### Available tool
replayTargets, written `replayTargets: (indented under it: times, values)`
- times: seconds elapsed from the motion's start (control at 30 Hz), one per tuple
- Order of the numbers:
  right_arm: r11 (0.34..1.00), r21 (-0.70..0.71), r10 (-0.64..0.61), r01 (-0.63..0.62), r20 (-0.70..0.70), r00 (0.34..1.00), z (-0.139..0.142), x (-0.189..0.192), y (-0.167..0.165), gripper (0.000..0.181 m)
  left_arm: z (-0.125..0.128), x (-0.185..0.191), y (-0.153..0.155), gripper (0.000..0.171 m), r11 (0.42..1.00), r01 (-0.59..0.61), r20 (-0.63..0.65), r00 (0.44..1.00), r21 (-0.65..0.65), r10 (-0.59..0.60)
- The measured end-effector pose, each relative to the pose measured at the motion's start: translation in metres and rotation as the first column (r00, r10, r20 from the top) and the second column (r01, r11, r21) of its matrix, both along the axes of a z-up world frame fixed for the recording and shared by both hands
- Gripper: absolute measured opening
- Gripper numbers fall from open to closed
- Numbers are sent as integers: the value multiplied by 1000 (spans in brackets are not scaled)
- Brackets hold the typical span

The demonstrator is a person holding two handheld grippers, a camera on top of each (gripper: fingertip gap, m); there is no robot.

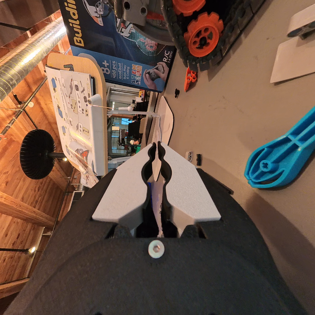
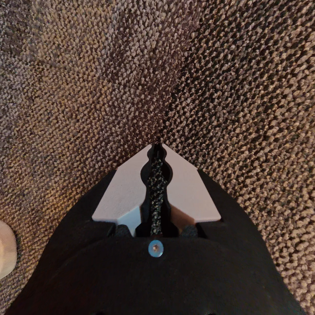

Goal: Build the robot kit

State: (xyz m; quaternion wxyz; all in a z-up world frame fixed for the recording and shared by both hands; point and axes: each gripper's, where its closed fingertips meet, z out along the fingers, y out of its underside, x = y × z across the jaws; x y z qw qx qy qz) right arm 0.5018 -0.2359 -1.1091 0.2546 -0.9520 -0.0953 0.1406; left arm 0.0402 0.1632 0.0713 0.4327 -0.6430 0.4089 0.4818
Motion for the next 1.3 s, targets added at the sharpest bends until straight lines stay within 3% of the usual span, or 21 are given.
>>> replayTargets:
  times: [0.2, 0.53, 0.6, 0.7, 0.8, 0.93, 1.03, 1.13, 1.2, 1.3]
  values:
    - [999, 16, 35, -35, 3, 999, 0, -1, -2, 2, -4, -2, 0, 0, 1000, -8, -4, 1000, -19, 8]
    - [991, 40, -120, 128, -164, 979, 18, 5, -11, 1, -7, 1, -1, 0, 999, 2, 1, 1000, -36, -2]
    - [979, 66, -175, 192, -210, 962, 31, 10, -8, 1, -8, 2, -1, 0, 999, 6, 1, 1000, -39, -6]
    - [931, 138, -279, 337, -326, 903, 76, 26, -3, 2, -14, 2, 1, 0, 998, 8, 6, 1000, -67, -8]
    - [830, 219, -368, 513, -476, 799, 149, 54, -10, 2, -23, 3, 3, 0, 994, 13, 15, 1000, -106, -12]
    - [678, 365, -370, 638, -581, 725, 287, 92, -36, 2, -26, 3, 4, 0, 993, 10, 22, 1000, -117, -7]
    - [628, 464, -328, 625, -570, 753, 399, 107, -60, 2, -28, 11, 4, 0, 991, 43, 29, 999, -125, -39]
    - [541, 556, -316, 630, -560, 766, 525, 130, -90, 2, -23, 7, 4, 0, 994, 40, 117, 993, -106, -27]
    - [495, 605, -334, 623, -529, 780, 607, 146, -112, 2, -23, 7, 4, 0, 992, 52, 177, 984, -112, -31]
    - [476, 662, -428, 579, -401, 810, 727, 164, -142, 2, -26, 8, 4, 0, 991, 55, 169, 985, -120, -35]
